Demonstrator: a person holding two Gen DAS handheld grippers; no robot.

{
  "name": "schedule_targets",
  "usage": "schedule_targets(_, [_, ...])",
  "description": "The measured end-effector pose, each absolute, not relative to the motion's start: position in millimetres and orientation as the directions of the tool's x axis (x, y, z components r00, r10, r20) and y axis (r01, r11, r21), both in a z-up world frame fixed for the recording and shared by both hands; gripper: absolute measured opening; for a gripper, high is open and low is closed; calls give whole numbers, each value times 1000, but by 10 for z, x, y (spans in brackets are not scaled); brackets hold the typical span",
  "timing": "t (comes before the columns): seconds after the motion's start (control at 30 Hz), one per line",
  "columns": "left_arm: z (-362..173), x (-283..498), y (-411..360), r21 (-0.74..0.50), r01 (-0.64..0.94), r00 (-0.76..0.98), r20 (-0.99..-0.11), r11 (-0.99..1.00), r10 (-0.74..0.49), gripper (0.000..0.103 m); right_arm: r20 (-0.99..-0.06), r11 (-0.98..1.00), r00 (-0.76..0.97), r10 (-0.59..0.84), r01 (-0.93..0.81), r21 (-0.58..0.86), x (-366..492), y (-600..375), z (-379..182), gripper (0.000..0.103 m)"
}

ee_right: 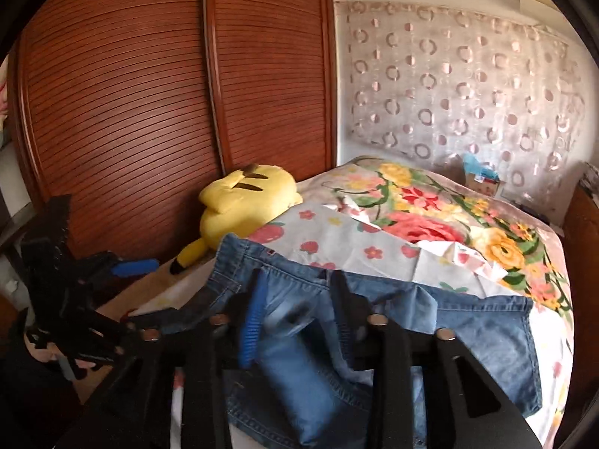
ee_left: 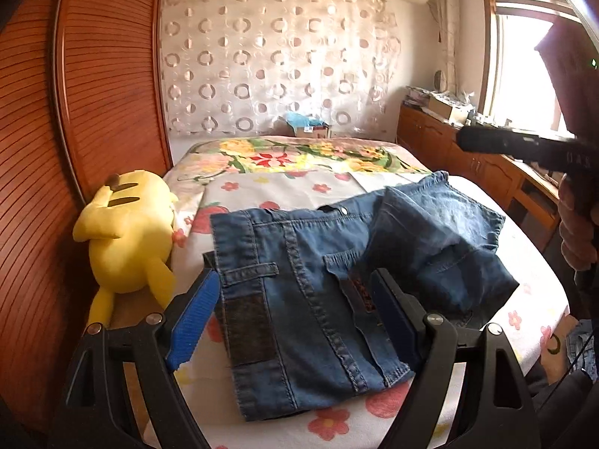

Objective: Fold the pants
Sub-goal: 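Lift the cuffs with the right gripper and fold them over the jeans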

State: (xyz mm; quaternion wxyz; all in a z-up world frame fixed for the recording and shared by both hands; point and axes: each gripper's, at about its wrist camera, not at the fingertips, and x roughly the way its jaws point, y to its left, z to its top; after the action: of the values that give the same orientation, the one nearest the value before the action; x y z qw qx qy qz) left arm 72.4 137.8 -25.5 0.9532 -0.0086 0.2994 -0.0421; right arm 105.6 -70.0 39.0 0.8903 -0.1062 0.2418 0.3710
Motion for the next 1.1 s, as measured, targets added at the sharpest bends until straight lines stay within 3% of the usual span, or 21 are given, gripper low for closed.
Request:
schedule_targets(0.2, [-293, 773, 1303, -59, 99, 811, -573, 993, -115, 83, -526, 754, 651, 547, -656, -29, 1257, -693, 317, 44])
schedule_targets(0.47, [-547, 938, 1036, -69, 168, 757, -630, 983, -174, 83, -621, 803, 627, 471, -595, 8, 1646, -556, -52, 46])
schedule_targets(0.53, [-621, 997, 992, -77, 187, 739, -646, 979, -192, 73, -640, 805, 608, 470, -593, 28, 1714, -533, -118, 45])
schedule_targets(0.8, [-864, 1217, 813, -74, 245, 682, -696, 967, -226, 51, -706, 801, 546, 451, -597, 50, 1684, -437, -214, 45])
schedule_targets(0.93, [-932, 1261, 772, -72, 252, 668, -709, 965, -227, 34, -731, 787, 503, 460, -613, 74, 1691, -357, -255, 45])
schedule_targets(0.97, [-936, 1249, 764, -74, 257, 669, -706, 964, -232, 33, -736, 783, 494, 463, -617, 79, 1678, -349, -265, 36])
schedule_targets(1.0, [-933, 1239, 762, -76, 261, 670, -703, 962, -237, 26, -740, 777, 482, 469, -624, 86, 1673, -342, -276, 17])
schedule_targets(1.03, [-928, 1231, 778, -78, 261, 673, -700, 962, -240, 16, -741, 770, 474, 474, -631, 89, 1678, -383, -262, 10])
schedule_targets(1.1, [-890, 1172, 780, -84, 269, 675, -694, 959, -250, 10, -726, 766, 491, 482, -639, 76, 1642, -377, -174, 5])
